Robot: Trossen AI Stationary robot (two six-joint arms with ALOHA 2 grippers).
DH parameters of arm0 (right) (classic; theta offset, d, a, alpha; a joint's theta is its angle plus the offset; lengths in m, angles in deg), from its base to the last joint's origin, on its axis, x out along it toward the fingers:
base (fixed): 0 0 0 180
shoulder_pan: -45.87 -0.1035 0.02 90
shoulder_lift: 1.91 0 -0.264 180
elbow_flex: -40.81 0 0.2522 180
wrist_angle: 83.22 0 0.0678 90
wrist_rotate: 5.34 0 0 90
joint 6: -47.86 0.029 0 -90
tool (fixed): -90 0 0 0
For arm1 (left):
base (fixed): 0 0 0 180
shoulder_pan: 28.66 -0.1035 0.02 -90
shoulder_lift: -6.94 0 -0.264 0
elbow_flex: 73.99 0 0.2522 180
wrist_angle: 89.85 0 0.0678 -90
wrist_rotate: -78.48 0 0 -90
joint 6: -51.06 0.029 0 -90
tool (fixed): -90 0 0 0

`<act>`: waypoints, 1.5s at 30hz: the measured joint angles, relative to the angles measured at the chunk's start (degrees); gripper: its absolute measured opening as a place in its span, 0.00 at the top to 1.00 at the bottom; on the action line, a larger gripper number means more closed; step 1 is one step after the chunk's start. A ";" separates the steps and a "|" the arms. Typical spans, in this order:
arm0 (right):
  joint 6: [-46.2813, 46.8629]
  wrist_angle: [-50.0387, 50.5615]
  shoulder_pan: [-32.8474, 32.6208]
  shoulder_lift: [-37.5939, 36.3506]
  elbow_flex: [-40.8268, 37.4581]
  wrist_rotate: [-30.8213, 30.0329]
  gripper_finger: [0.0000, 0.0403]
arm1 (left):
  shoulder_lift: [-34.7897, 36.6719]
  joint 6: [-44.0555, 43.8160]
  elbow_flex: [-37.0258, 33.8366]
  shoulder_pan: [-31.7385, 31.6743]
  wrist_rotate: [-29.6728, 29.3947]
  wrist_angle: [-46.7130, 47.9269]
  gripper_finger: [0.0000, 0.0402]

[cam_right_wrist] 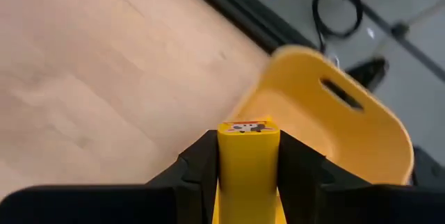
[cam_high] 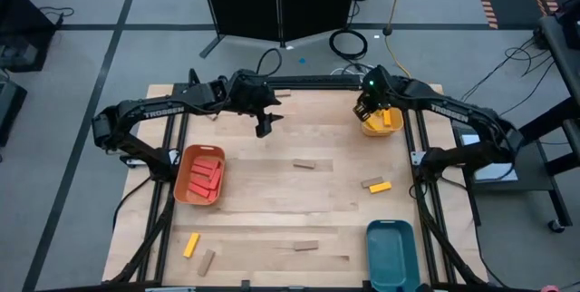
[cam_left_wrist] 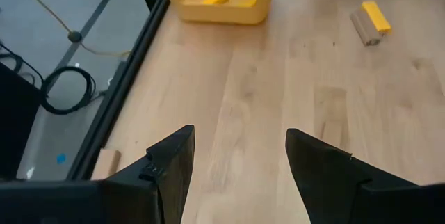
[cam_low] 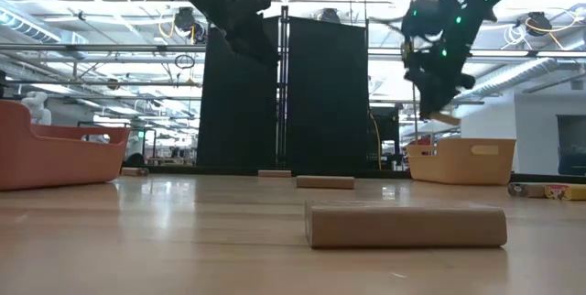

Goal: Sort blocks
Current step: Put the yellow block into the yellow bin

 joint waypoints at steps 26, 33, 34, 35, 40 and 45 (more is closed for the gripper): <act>-1.05 8.94 7.87 3.46 0.50 1.50 0.53 | 3.28 -7.51 -0.02 4.83 -2.03 12.77 0.44; -6.88 14.44 6.44 1.44 6.63 19.51 0.55 | 3.28 -7.05 -0.02 4.87 -2.01 11.75 0.44; -7.57 15.11 5.60 1.00 7.57 24.03 0.55 | 3.28 -7.05 -0.02 4.85 -2.01 11.29 0.44; -8.21 15.66 4.52 0.53 8.33 28.61 0.56 | 3.28 -7.03 -0.02 4.87 -2.01 10.85 0.44; -9.39 19.32 -5.03 -2.41 9.09 46.08 0.56 | 3.28 -6.97 -0.02 4.87 -1.99 9.75 0.44; -11.62 29.46 -17.74 -4.70 9.06 46.46 0.56 | 3.28 -6.97 -0.02 4.87 -1.99 10.16 0.44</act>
